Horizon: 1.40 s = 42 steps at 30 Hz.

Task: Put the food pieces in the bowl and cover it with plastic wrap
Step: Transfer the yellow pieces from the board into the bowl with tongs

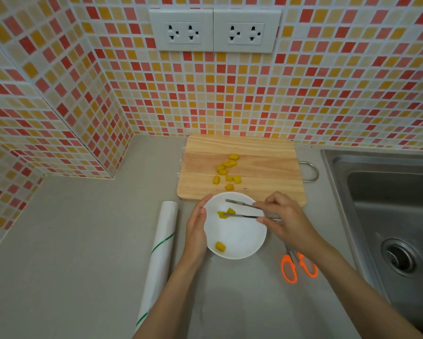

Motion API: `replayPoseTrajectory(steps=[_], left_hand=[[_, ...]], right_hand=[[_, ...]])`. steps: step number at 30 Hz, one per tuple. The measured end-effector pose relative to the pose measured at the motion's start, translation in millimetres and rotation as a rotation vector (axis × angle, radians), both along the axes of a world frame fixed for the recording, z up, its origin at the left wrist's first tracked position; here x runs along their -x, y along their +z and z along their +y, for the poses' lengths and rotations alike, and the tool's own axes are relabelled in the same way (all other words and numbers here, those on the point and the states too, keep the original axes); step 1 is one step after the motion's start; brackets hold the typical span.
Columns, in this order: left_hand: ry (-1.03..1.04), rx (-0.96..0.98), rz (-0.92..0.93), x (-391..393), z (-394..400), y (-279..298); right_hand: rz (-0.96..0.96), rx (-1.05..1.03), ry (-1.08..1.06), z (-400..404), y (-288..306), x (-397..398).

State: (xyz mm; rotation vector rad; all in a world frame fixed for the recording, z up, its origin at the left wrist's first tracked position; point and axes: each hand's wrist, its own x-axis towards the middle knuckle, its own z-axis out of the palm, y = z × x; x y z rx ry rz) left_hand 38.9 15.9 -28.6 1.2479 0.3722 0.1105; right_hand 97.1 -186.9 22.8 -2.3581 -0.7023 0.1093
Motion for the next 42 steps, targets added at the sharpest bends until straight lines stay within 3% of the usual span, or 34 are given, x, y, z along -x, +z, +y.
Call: replayPoseTrajectory(steps=[6, 11, 20, 28, 34, 42], left_hand=[[0.011, -0.024, -0.003, 0.0, -0.2, -1.0], [0.008, -0.030, 0.006, 1.1, -0.2, -1.4], [-0.002, -0.046, 0.001, 0.4, -0.2, -3.9], [0.005, -0.064, -0.003, -0.7, 0.9, -6.6], [0.002, -0.055, -0.020, -1.0, 1.0, -5.1], [0.005, -0.070, 0.001, -0.1, 0.0, -3.2]], right_hand=[[-0.006, -0.070, -0.124, 2.4, -0.4, -37.3], [-0.018, 0.095, -0.205, 12.8, -28.1, -68.6], [-0.036, 0.054, -0.138, 27.6, -34.6, -78.1], [-0.004, -0.125, -0.071, 17.7, -1.3, -36.0], [-0.033, 0.035, 0.121, 1.7, 17.6, -3.4], [0.023, -0.002, -0.091, 12.3, -4.3, -52.4]])
